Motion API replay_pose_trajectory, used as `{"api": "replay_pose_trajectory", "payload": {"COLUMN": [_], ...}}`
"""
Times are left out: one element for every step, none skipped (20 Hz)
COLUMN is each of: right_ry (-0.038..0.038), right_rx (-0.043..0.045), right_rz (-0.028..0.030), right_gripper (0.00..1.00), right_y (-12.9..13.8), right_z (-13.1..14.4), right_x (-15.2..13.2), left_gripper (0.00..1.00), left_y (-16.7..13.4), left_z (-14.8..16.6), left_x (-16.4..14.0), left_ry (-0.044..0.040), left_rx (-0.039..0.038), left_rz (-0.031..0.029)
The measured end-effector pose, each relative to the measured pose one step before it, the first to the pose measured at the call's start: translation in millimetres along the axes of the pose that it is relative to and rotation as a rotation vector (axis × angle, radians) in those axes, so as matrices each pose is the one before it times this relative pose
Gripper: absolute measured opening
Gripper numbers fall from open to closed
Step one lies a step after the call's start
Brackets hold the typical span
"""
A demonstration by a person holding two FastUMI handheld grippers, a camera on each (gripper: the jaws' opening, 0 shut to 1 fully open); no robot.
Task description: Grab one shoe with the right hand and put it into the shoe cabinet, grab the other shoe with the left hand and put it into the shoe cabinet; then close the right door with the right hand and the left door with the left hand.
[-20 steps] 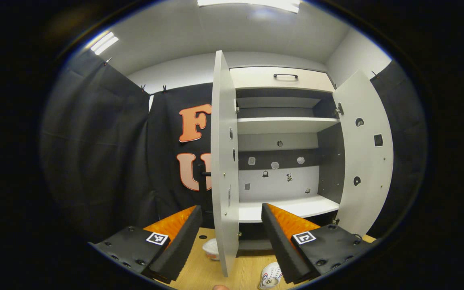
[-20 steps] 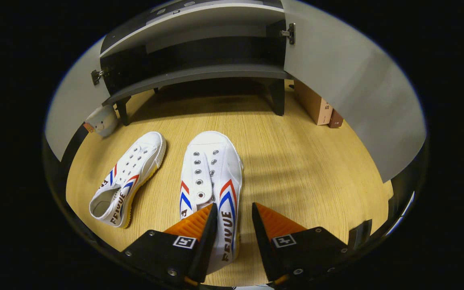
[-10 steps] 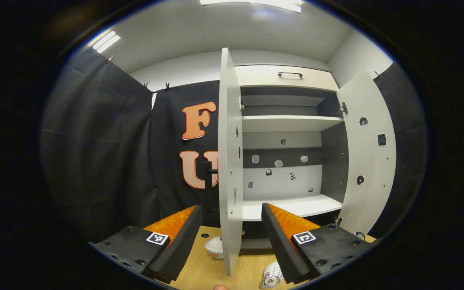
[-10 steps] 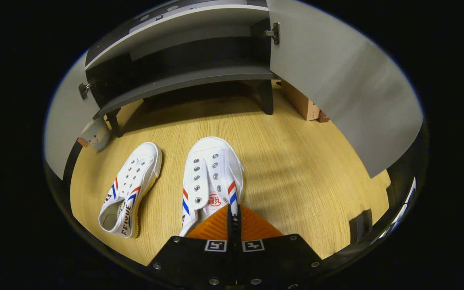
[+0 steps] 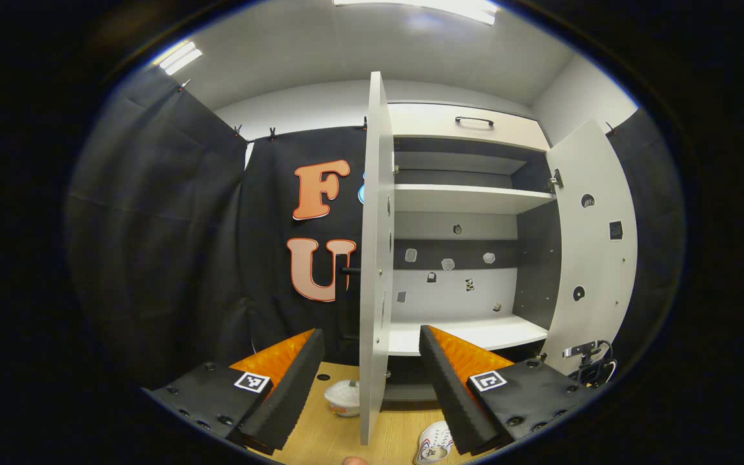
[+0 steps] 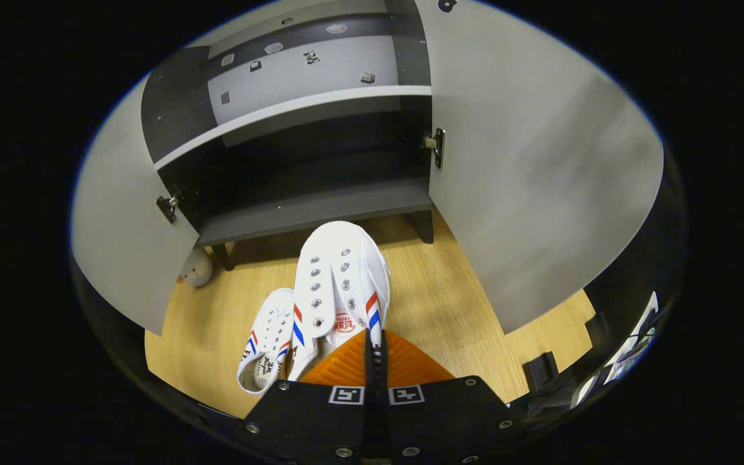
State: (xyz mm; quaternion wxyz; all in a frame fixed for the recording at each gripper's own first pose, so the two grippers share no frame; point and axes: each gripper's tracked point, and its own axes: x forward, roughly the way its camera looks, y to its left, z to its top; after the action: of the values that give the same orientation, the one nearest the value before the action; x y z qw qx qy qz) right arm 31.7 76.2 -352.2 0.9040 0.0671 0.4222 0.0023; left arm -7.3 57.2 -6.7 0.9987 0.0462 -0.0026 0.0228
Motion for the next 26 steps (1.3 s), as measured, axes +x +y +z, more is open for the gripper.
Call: {"api": "replay_pose_trajectory", "payload": {"right_ry": [-0.01565, -0.01565, -0.01517, -0.01367, -0.01129, -0.01420, -0.01632, -0.01343, -0.00817, -0.01497, -0.01627, -0.01357, -0.01352, -0.01320, -0.01353, -0.01476, -0.01053, -0.01288, -0.01079, -0.00432, -0.00645, -0.00580, -0.00282, -0.00499, 0.00057, -0.00095], "right_rx": [0.00585, -0.00058, -0.00805, -0.00886, -0.00241, -0.00447, -0.00195, 0.00339, -0.00240, 0.00160, -0.00113, 0.00119, 0.00631, 0.00674, 0.00111, -0.00093, -0.00044, -0.00541, -0.00196, -0.00068, -0.00200, -0.00392, 0.00737, 0.01590, 0.01186, 0.00785], "right_rz": [0.00911, 0.00588, 0.00256, 0.00271, 0.00617, 0.00854, 0.00715, 0.00718, 0.00846, 0.00420, 0.00145, -0.00128, -0.00435, -0.00383, -0.00276, -0.00472, -0.00492, -0.00140, -0.00155, -0.00060, -0.00363, -0.00958, -0.01318, -0.01010, -0.00288, -0.00392], "right_gripper": [0.00, 0.00, 0.00, 0.00, 0.00, 0.00, 0.00, 0.00, 0.00, 0.00, 0.00, 0.00, 0.00, 0.00, 0.00, 0.00, 0.00, 0.00, 0.00, 0.00, 0.00, 0.00, 0.00, 0.00, 0.00, 0.00], "right_y": [2.51, 3.94, 3.53, 2.10, 2.04, 1.47, 1.26, 1.29, 2.40, -1.97, -1.21, -2.01, -2.19, -1.91, -0.77, -0.81, -1.31, -0.82, -1.22, -0.66, -1.99, 0.62, -0.81, 1.21, 0.31, -1.54], "right_z": [14.64, 12.82, 13.63, 9.45, 10.87, 7.25, 9.48, 7.65, 6.73, 7.16, 7.97, 5.18, 3.89, 5.44, 9.13, 7.93, 7.91, 9.07, 8.65, 7.14, 8.18, 4.45, 7.22, 8.50, 6.78, 8.44], "right_x": [-12.23, -8.81, -7.59, -8.86, -10.17, -9.65, -8.69, -9.51, -9.70, -9.40, -8.67, -12.69, -12.30, -11.04, -8.40, -7.63, -8.05, -4.11, -5.15, -4.82, -6.50, -7.56, -5.64, -8.31, -7.30, -8.29], "left_gripper": [0.96, 0.96, 0.96, 0.99, 0.99, 0.99, 0.96, 0.97, 0.99, 0.96, 0.99, 0.99, 0.96, 0.96, 0.96, 0.94, 0.99, 0.99, 0.99, 0.96, 0.96, 0.96, 0.96, 0.96, 0.99, 0.99], "left_y": [2.99, 2.62, 1.67, 1.78, 2.46, 1.46, 2.45, 1.95, 1.72, 3.07, 2.65, 1.87, 2.27, 1.30, 0.56, 0.99, 0.42, 0.39, 0.35, -0.29, 0.51, 0.27, 0.10, 0.93, 1.15, 1.14], "left_z": [0.95, 0.93, -1.32, -0.87, 0.18, 0.08, -0.63, 0.28, 0.08, -0.10, 0.84, 0.33, 0.58, 0.41, -0.20, -0.60, -0.28, -0.14, -0.11, -1.34, -1.05, -1.54, -1.48, -0.62, -2.25, -0.34], "left_x": [1.64, 1.05, -0.75, 0.56, 1.99, 0.27, -0.60, 1.48, 1.36, 1.28, 0.29, 0.70, -1.72, 1.01, 0.82, 0.83, -0.26, -0.04, -0.51, 0.88, -1.15, 0.16, 0.62, -0.08, -0.12, 0.05], "left_ry": [-0.00577, -0.00397, -0.00168, -0.00152, -0.00119, -0.00091, -0.00186, -0.00299, -0.00276, -0.00044, -0.00156, -0.00265, -0.00255, -0.00188, -0.00127, 0.00015, 0.00037, 0.00029, 0.00080, 0.00351, 0.00418, 0.00443, 0.00281, 0.00293, 0.00368, 0.00243], "left_rx": [-0.00020, 0.00191, 0.00268, 0.00228, 0.00143, 0.00045, -0.00155, -0.00236, 0.00024, 0.00255, 0.00195, -0.00085, -0.00308, -0.00280, 0.00068, 0.00422, 0.00480, 0.00261, -0.00183, -0.00376, -0.00324, -0.00243, -0.00049, 0.00108, 0.00155, 0.00108], "left_rz": [0.00160, 0.00078, -0.00003, 0.00118, 0.00090, 0.00110, 0.00130, 0.00096, 0.00217, 0.00228, 0.00331, 0.00293, 0.00093, 0.00060, -0.00112, 0.00098, 0.00056, 0.00001, -0.00115, -0.00199, 0.00003, 0.00001, 0.00175, 0.00234, 0.00325, 0.00346]}}
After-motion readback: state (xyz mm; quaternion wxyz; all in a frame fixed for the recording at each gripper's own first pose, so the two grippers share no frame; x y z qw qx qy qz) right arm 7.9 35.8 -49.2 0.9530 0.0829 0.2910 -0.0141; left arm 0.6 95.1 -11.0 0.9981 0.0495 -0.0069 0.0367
